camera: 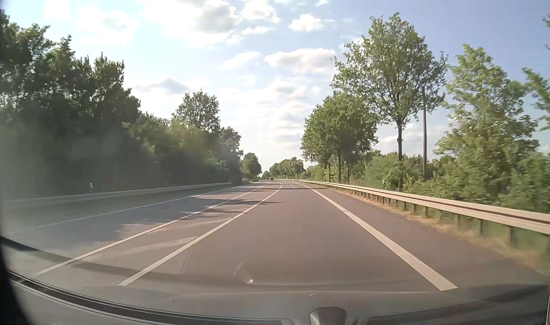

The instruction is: Follow the waypoints while adhering to traffic rules and regulations

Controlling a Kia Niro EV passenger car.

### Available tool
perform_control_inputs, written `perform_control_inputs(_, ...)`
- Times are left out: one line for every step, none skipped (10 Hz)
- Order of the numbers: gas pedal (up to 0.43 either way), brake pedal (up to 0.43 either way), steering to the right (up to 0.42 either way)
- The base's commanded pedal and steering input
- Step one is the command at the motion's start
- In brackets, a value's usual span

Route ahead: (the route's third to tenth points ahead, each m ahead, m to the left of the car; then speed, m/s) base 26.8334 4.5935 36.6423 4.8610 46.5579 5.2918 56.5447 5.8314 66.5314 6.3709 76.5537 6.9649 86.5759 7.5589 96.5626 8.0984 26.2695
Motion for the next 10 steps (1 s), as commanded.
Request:
perform_control_inputs(0.319, 0.006, 0.002)
perform_control_inputs(0.319, 0.006, 0.002)
perform_control_inputs(0.319, 0.006, 0.002)
perform_control_inputs(0.319, 0.006, 0.002)
perform_control_inputs(0.319, 0.006, 0.000)
perform_control_inputs(0.319, 0.006, 0.000)
perform_control_inputs(0.319, 0.006, -0.001)
perform_control_inputs(0.319, 0.006, -0.001)
perform_control_inputs(0.319, 0.006, -0.002)
perform_control_inputs(0.319, 0.006, -0.002)
